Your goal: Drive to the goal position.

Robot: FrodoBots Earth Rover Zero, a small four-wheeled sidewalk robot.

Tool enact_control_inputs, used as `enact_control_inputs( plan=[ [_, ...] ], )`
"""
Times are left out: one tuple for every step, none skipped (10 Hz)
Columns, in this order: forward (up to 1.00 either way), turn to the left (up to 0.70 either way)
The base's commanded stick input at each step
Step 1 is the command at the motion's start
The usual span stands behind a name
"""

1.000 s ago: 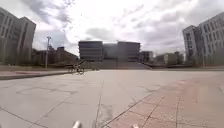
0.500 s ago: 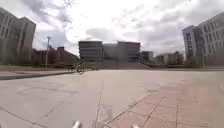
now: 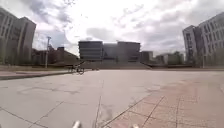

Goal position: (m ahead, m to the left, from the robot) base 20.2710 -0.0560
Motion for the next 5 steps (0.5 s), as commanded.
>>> enact_control_inputs(
  plan=[
    [-0.28,0.00],
    [-0.43,0.00],
    [-0.58,0.00],
    [-0.70,0.00],
    [0.02,0.00]
  ],
)
